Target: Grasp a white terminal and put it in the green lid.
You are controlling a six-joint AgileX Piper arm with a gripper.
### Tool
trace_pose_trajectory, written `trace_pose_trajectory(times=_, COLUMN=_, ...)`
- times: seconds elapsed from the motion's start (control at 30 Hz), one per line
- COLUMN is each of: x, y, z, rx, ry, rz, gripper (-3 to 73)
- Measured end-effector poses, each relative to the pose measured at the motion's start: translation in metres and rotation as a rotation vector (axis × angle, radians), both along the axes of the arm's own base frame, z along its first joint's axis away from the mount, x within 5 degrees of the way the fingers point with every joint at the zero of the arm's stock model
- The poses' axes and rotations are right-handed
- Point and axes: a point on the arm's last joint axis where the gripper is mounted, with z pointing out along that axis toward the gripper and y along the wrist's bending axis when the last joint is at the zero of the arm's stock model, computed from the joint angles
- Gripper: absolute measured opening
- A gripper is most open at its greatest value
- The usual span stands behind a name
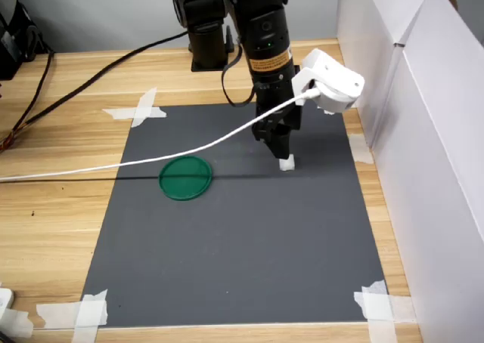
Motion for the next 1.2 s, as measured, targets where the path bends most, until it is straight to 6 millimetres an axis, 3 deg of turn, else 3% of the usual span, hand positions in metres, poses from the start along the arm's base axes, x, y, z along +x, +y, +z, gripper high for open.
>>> trace_pose_trajectory(times=0.57, x=0.002, y=0.001, z=-0.038, rx=-0.04, ry=0.072, rz=-0.006, gripper=68.3)
trace_pose_trajectory(times=0.9, x=0.005, y=0.001, z=-0.039, rx=-0.032, ry=0.029, rz=-0.014, gripper=66.7)
trace_pose_trajectory(times=1.2, x=0.006, y=0.002, z=-0.042, rx=-0.034, ry=0.03, rz=-0.015, gripper=57.2)
